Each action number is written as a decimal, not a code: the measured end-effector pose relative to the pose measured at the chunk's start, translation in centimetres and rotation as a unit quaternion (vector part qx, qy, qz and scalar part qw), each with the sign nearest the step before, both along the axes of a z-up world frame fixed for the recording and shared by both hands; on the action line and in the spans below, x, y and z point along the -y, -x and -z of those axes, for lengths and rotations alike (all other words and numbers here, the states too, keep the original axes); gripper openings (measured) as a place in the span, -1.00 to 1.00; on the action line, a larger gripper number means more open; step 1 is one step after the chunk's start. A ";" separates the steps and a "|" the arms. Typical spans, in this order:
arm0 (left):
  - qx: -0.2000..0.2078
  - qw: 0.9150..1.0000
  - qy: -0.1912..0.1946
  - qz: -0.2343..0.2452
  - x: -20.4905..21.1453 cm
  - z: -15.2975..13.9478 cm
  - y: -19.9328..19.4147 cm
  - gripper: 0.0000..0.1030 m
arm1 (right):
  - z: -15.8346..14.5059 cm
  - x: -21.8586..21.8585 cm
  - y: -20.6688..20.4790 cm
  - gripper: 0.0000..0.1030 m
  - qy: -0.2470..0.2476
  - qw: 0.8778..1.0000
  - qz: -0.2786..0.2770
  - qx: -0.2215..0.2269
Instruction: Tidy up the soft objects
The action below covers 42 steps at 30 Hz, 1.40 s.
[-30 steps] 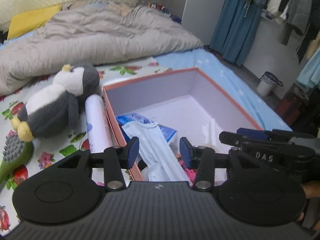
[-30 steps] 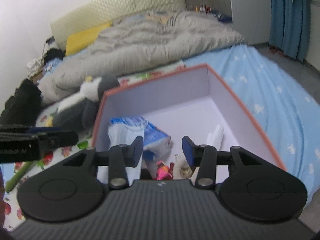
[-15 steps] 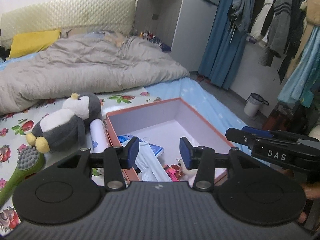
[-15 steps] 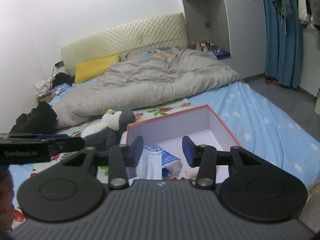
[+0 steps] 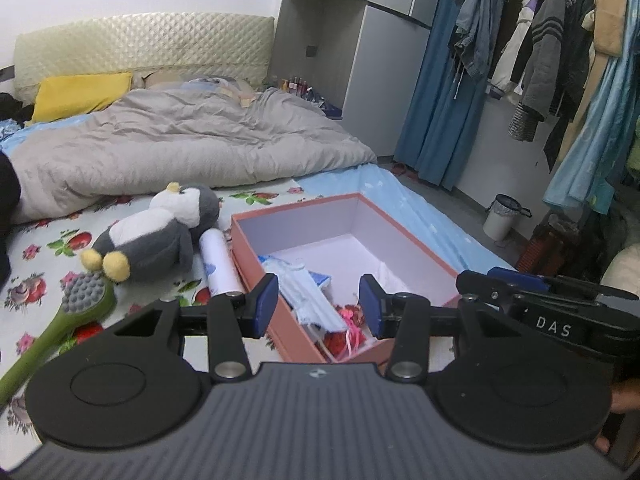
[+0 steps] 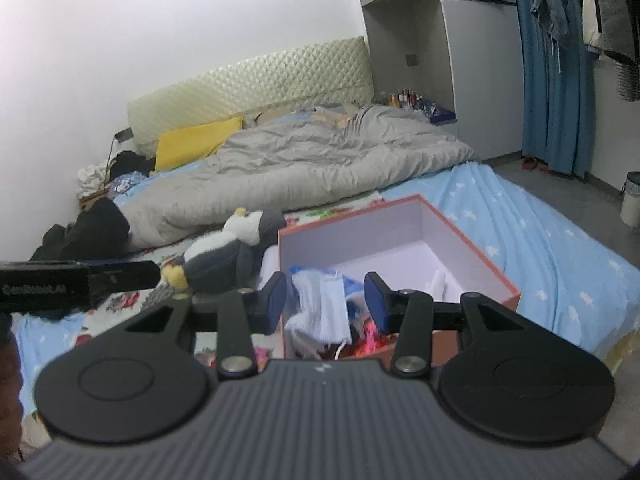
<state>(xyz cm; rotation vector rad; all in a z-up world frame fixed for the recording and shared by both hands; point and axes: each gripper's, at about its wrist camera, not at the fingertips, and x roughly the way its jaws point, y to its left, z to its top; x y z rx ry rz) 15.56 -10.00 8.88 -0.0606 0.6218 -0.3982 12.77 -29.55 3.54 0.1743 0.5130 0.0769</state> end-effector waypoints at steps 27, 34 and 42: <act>-0.021 1.000 -0.013 -0.012 0.2 6.5 3.0 -0.01 | 6.1 1.3 3.4 -0.10 0.000 1.000 0.013 -0.022; -0.017 1.000 -0.011 -0.007 0.5 6.4 2.8 -0.01 | 5.9 1.3 3.5 -0.10 0.009 1.000 0.013 -0.019; -0.012 1.000 -0.013 -0.011 0.4 6.2 2.7 0.15 | 5.6 1.3 3.5 -0.10 0.010 1.000 0.010 -0.017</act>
